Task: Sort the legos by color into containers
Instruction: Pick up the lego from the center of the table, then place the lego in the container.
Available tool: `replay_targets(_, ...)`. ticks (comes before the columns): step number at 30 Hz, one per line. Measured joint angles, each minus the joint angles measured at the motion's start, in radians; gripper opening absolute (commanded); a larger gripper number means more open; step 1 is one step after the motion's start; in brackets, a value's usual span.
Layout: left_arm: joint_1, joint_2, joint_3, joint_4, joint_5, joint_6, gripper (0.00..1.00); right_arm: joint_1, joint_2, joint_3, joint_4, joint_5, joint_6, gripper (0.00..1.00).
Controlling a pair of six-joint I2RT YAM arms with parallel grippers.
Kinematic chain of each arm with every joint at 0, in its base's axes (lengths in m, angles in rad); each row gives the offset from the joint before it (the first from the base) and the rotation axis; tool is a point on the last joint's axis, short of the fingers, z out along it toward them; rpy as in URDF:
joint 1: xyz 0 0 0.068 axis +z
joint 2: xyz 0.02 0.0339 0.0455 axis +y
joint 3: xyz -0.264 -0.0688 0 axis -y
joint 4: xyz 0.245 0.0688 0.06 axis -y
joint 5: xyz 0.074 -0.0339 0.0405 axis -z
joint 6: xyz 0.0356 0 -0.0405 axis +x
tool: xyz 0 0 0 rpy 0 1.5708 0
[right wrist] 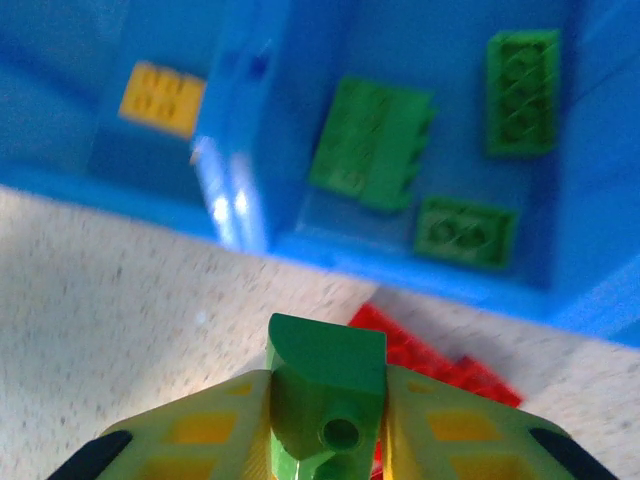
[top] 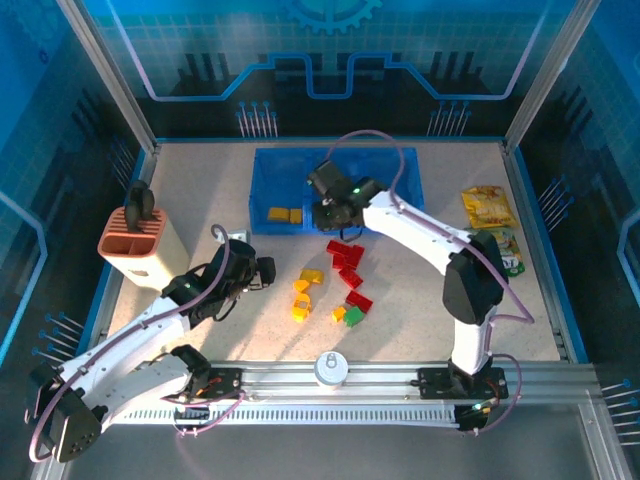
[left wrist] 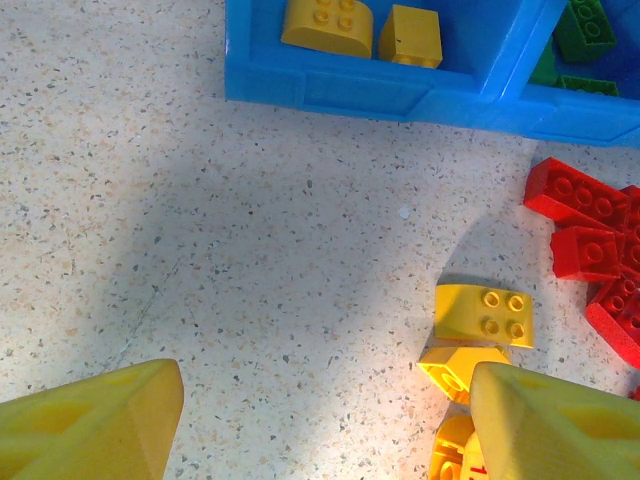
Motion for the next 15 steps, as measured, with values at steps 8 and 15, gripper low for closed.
replay_targets(8,-0.004,-0.010,-0.040,0.009,0.044,-0.024,0.74,-0.170,0.121,0.147,-0.023,-0.021,-0.039,0.31)
replay_targets(15,-0.050,-0.019,-0.075,0.015,0.079,-0.060,0.74,-0.170,0.267,0.288,-0.061,-0.046,-0.061,0.40)
